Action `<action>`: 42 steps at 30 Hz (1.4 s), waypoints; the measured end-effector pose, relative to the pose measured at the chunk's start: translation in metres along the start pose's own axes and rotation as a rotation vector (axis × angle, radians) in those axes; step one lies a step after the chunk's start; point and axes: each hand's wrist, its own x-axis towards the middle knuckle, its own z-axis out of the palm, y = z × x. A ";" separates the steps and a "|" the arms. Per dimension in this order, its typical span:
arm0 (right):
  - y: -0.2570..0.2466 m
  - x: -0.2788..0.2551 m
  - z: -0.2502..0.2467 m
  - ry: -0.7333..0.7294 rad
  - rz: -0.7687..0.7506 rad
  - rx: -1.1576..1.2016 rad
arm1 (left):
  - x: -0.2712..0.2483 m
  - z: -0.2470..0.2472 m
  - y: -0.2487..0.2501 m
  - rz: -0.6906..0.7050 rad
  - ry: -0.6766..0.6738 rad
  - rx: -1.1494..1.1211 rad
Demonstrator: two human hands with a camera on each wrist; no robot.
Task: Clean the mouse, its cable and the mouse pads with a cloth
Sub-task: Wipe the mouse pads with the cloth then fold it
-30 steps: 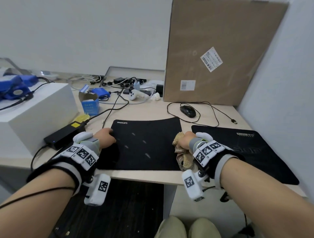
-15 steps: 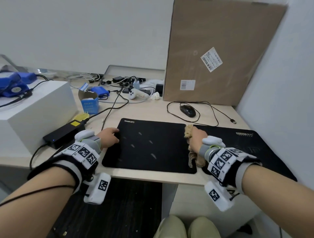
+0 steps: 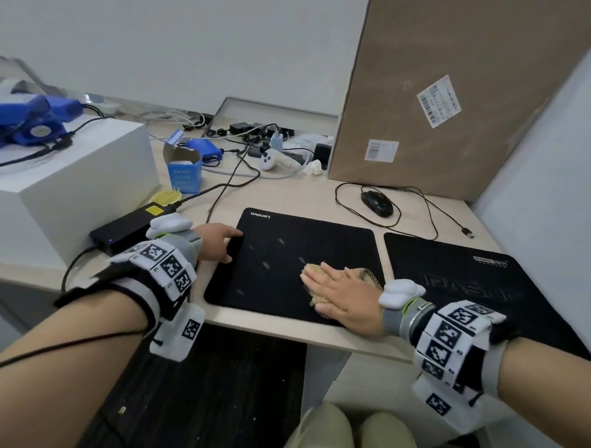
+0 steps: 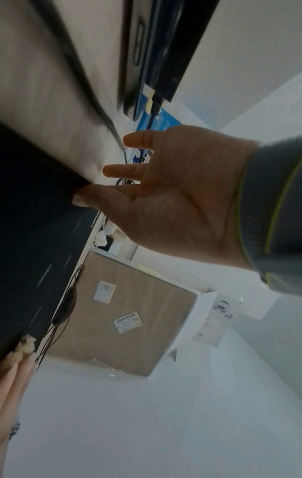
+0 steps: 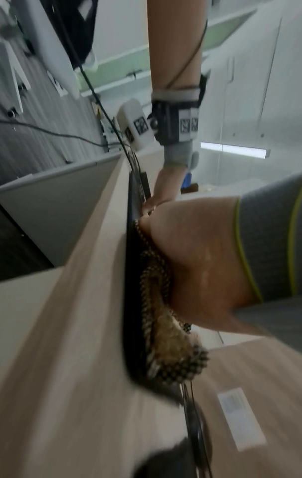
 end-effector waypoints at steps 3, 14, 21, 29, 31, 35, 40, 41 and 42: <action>-0.017 0.013 -0.002 -0.058 -0.082 0.012 | 0.002 -0.007 0.004 0.012 0.005 0.036; 0.004 0.095 -0.039 -0.026 0.015 -0.038 | 0.004 -0.006 -0.007 0.002 -0.048 -0.011; 0.014 0.107 -0.044 -0.085 0.126 -0.042 | 0.002 -0.007 -0.007 -0.005 -0.029 -0.008; -0.009 0.027 -0.018 -0.133 -0.098 -0.106 | 0.009 -0.010 -0.017 0.036 -0.056 -0.083; -0.001 0.042 -0.027 -0.161 -0.104 -0.109 | 0.014 -0.011 -0.021 0.049 -0.078 -0.077; 0.016 0.092 -0.057 -0.133 0.001 -0.070 | 0.018 -0.011 -0.024 0.044 -0.074 -0.074; 0.027 0.174 -0.078 -0.144 0.100 -0.047 | 0.015 -0.009 -0.023 0.030 -0.050 -0.032; 0.026 0.184 -0.078 -0.145 0.127 -0.037 | 0.015 -0.009 -0.021 0.034 -0.048 -0.035; 0.023 0.193 -0.077 -0.132 0.148 -0.020 | 0.014 -0.010 -0.021 0.032 -0.049 -0.038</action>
